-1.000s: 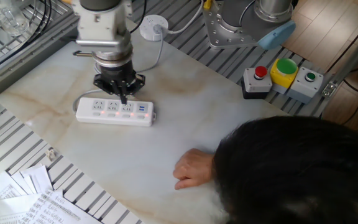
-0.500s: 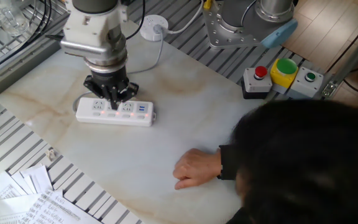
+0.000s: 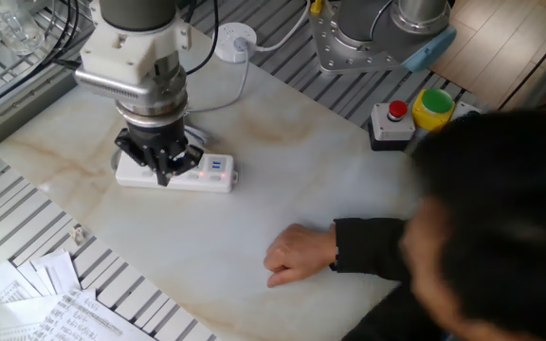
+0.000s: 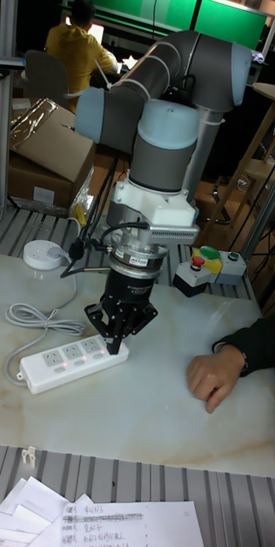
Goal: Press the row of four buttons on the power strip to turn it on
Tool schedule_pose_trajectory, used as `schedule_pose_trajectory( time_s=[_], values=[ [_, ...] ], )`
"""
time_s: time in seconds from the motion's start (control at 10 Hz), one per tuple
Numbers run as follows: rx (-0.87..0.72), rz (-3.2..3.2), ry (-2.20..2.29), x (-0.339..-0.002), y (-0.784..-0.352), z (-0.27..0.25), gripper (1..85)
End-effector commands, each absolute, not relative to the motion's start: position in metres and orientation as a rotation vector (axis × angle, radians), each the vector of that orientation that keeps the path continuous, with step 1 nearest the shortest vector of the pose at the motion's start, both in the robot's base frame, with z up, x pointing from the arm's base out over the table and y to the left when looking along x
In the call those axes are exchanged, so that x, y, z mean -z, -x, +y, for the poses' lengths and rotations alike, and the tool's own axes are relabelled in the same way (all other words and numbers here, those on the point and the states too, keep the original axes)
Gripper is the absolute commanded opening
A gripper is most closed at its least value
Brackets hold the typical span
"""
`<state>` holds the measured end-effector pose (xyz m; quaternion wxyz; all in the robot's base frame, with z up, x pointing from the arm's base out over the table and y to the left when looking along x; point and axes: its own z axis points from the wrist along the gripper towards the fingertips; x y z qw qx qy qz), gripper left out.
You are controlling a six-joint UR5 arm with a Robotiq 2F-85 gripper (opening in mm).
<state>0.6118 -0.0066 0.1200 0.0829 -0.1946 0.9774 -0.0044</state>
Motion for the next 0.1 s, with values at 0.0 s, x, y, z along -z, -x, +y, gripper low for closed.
schedule_pose_trajectory(
  time_s=[0.0],
  values=[
    [-0.027,2.901,0.566,-0.1247,-0.6195,0.0021,1.0]
  ],
)
